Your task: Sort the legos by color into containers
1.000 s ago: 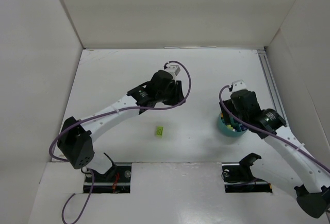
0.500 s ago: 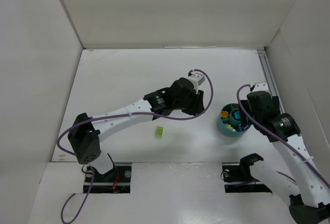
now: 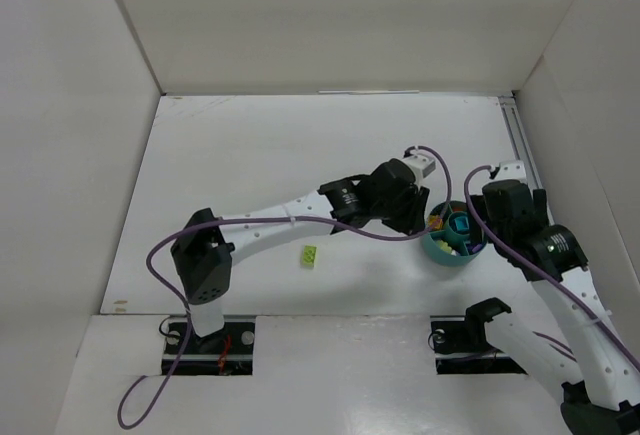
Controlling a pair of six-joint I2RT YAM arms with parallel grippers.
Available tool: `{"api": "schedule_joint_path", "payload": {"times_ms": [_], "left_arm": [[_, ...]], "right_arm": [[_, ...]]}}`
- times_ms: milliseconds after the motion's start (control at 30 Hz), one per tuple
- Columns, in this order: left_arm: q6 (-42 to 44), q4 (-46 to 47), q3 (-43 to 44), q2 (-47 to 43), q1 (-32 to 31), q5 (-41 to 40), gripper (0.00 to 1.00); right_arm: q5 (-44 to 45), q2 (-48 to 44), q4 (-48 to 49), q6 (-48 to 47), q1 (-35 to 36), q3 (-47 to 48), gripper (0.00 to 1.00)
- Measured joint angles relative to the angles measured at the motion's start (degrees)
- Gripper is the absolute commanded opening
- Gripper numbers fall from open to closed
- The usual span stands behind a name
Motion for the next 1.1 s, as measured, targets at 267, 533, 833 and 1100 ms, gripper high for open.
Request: {"api": "schedule_joint_path", "payload": {"times_ms": [267, 533, 833, 1100], "left_arm": [[1.42, -0.07, 8.55, 6.47, -3.08, 0.9, 0.0], [1.64, -0.5, 16.81, 14.95, -3.74, 1.62, 0.0], [1.55, -3.28, 24.41, 21.57, -5.49, 0.48, 0.09], [1.62, -5.11, 26.45, 22.99, -5.55, -0.42, 0.4]], "right_arm": [[3.87, -2.91, -0.35, 1.68, 0.0, 0.74, 1.0], [9.33, -8.7, -0.35, 2.56, 0.0, 4.52, 1.0], [11.54, -7.89, -0.37, 2.75, 0.0, 4.61, 1.0], [12.2, -7.63, -0.35, 2.71, -0.02, 4.61, 1.0]]}}
